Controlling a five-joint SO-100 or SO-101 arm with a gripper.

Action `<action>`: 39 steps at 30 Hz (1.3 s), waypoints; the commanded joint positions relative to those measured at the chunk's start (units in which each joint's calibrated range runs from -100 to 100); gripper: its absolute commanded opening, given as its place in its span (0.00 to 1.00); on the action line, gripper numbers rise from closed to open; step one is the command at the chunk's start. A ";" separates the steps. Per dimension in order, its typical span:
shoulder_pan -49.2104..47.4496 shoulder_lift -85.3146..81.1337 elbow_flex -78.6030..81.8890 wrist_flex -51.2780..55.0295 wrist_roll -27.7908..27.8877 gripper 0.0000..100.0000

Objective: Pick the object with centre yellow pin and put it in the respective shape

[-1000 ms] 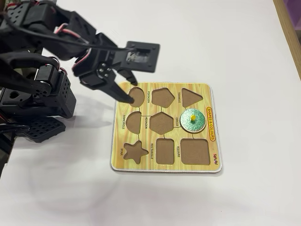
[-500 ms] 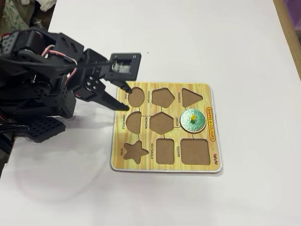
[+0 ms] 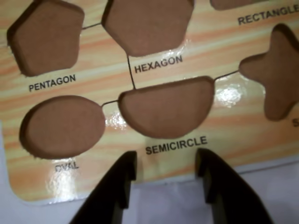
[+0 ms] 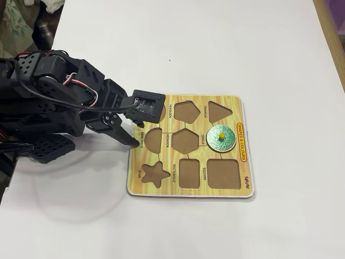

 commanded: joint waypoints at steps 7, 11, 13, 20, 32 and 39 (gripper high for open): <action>1.09 0.22 0.27 1.79 7.61 0.15; 1.09 0.22 0.27 8.70 7.19 0.15; 1.09 0.22 0.27 8.88 7.66 0.15; 0.99 0.22 0.27 8.88 7.72 0.15; 0.70 0.22 0.27 8.88 7.66 0.15; 0.70 0.22 0.27 8.88 7.66 0.15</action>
